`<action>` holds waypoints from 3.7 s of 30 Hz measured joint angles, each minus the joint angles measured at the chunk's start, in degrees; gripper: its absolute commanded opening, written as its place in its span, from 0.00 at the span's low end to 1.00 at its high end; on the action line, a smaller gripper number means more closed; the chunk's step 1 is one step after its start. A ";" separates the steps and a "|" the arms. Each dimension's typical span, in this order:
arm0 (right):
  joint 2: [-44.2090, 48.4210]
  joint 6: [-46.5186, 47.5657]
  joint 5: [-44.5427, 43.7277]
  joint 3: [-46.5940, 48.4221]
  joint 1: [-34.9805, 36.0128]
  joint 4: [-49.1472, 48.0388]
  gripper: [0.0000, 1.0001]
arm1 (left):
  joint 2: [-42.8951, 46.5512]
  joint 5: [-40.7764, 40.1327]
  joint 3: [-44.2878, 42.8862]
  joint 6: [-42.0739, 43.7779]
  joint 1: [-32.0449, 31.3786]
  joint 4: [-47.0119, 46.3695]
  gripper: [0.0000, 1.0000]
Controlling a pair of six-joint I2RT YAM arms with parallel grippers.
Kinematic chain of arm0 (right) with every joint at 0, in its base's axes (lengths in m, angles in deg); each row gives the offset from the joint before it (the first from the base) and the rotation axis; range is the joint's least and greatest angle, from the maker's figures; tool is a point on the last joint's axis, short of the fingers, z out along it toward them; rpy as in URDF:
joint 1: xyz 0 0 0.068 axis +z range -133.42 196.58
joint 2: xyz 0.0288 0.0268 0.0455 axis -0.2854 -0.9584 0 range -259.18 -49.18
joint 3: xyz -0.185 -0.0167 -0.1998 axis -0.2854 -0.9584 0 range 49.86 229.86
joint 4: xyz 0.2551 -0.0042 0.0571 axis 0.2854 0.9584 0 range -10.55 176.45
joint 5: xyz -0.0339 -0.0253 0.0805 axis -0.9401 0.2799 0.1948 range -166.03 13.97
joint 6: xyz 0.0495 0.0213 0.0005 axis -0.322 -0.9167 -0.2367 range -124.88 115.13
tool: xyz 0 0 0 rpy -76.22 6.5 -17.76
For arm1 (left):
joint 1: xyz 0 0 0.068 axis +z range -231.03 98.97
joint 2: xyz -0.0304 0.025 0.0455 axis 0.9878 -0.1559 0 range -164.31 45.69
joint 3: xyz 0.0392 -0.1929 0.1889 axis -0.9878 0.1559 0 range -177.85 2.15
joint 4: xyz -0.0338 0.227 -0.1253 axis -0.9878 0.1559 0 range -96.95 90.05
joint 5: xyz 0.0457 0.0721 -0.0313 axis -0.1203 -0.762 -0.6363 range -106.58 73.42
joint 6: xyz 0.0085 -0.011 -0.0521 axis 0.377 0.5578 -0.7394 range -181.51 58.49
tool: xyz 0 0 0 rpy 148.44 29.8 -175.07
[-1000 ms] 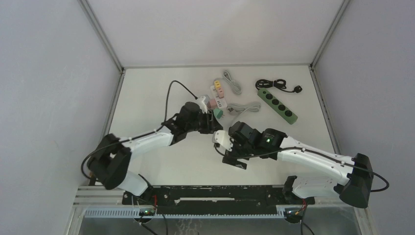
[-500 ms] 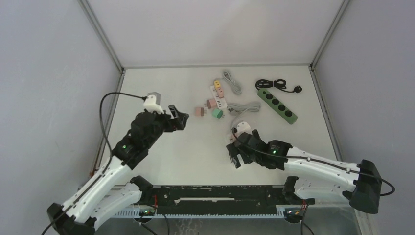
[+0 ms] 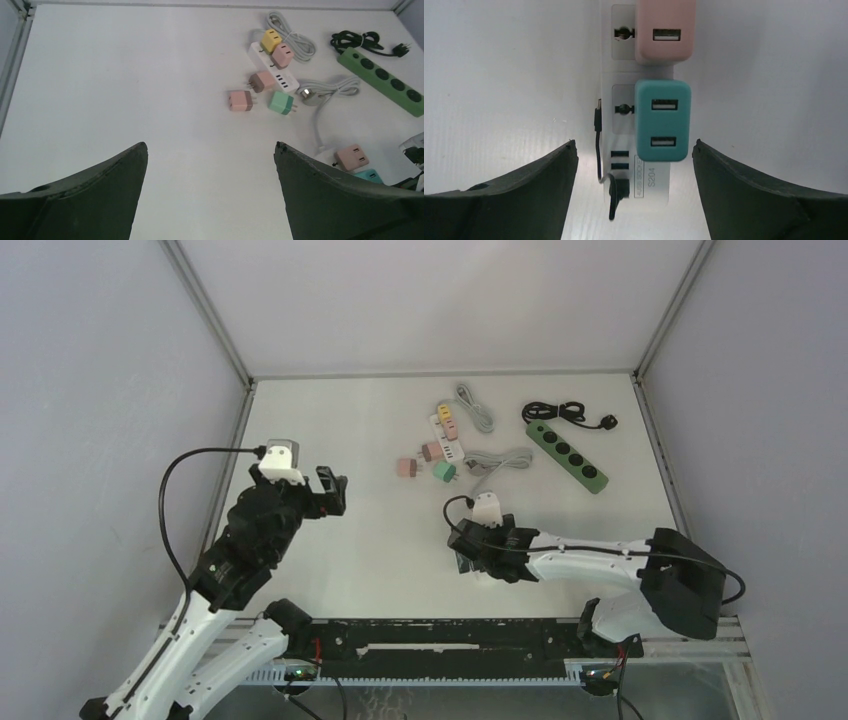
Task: Insert the plug
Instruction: Move the socket to the center of the board.
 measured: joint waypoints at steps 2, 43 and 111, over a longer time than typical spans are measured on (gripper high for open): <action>-2.27 -1.22 -1.03 0.00 0.00 -0.79 0.82 | 0.11 -0.59 0.26 1.16 0.15 0.07 1.00; -39.10 36.22 16.39 38.01 -35.43 -15.45 0.44 | 1.40 2.21 1.33 3.85 7.32 0.87 1.00; -21.57 29.11 23.19 18.82 -66.03 3.02 0.33 | 5.97 4.26 2.27 4.57 7.43 1.22 1.00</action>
